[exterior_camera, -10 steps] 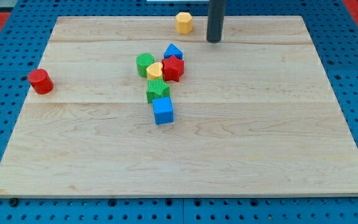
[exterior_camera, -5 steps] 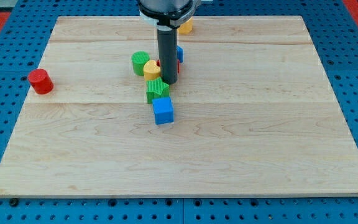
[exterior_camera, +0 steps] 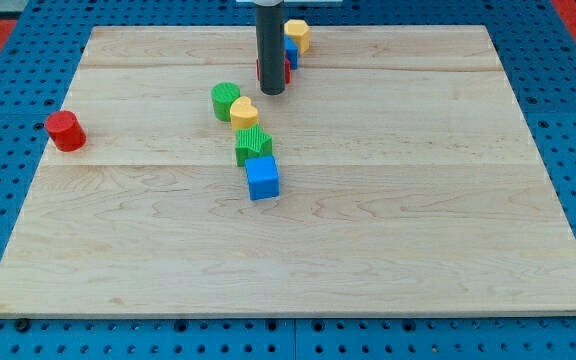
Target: Push the red star and blue triangle towards the yellow hexagon
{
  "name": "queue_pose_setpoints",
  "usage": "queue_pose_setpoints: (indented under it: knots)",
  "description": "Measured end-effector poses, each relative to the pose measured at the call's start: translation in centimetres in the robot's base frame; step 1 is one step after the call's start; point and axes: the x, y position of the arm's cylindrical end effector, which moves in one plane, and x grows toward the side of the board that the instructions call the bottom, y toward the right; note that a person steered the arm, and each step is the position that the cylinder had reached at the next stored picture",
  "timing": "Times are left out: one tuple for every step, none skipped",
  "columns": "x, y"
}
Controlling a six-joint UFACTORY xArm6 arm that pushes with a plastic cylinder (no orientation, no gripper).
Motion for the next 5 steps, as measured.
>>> queue_pose_setpoints:
  knots:
    - [1.0, 3.8]
    - [6.1, 9.3]
    - [16.9, 10.5]
    - [24.9, 4.9]
    - [23.4, -5.1]
